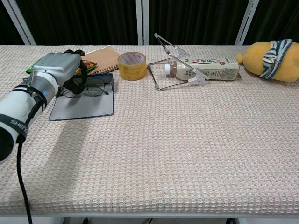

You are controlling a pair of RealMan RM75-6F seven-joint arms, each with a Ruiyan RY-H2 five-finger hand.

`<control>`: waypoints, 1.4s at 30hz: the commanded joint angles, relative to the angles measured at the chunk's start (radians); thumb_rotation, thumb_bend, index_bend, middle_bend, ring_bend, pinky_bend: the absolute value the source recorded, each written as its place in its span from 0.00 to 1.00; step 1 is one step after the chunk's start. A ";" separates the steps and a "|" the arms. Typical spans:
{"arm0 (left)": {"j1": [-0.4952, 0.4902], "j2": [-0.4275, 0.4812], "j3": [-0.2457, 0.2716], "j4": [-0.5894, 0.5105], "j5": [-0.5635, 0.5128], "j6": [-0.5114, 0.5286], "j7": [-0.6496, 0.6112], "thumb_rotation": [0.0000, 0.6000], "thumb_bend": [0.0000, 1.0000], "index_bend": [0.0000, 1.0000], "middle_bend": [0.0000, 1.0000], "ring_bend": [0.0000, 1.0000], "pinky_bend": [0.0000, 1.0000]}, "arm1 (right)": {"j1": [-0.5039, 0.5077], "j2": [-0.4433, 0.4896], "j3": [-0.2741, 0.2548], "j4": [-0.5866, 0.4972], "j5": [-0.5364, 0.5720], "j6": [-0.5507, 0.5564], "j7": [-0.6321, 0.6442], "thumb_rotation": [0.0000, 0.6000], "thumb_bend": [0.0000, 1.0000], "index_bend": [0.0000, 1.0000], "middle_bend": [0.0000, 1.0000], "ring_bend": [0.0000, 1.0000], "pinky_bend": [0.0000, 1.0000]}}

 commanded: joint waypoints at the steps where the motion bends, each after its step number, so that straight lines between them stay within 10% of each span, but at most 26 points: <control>1: -0.002 -0.002 0.005 0.006 0.005 -0.001 -0.002 1.00 0.42 0.40 0.00 0.00 0.16 | 0.003 0.002 0.000 -0.003 0.000 -0.004 -0.004 1.00 0.48 0.00 0.00 0.00 0.00; 12: 0.022 0.006 0.033 -0.027 0.059 0.070 -0.011 1.00 0.42 0.18 0.00 0.00 0.16 | 0.004 -0.002 0.000 0.002 0.004 -0.010 0.000 1.00 0.48 0.00 0.00 0.00 0.00; 22: 0.120 0.100 0.125 -0.228 0.092 0.139 0.039 1.00 0.42 0.44 0.00 0.00 0.15 | 0.010 -0.017 -0.002 0.023 0.004 -0.023 0.007 1.00 0.48 0.00 0.00 0.00 0.00; 42: 0.067 0.082 0.124 -0.111 0.042 0.024 0.111 0.69 0.42 0.38 0.00 0.00 0.13 | 0.010 -0.019 0.006 0.024 0.023 -0.030 0.000 1.00 0.48 0.00 0.00 0.00 0.00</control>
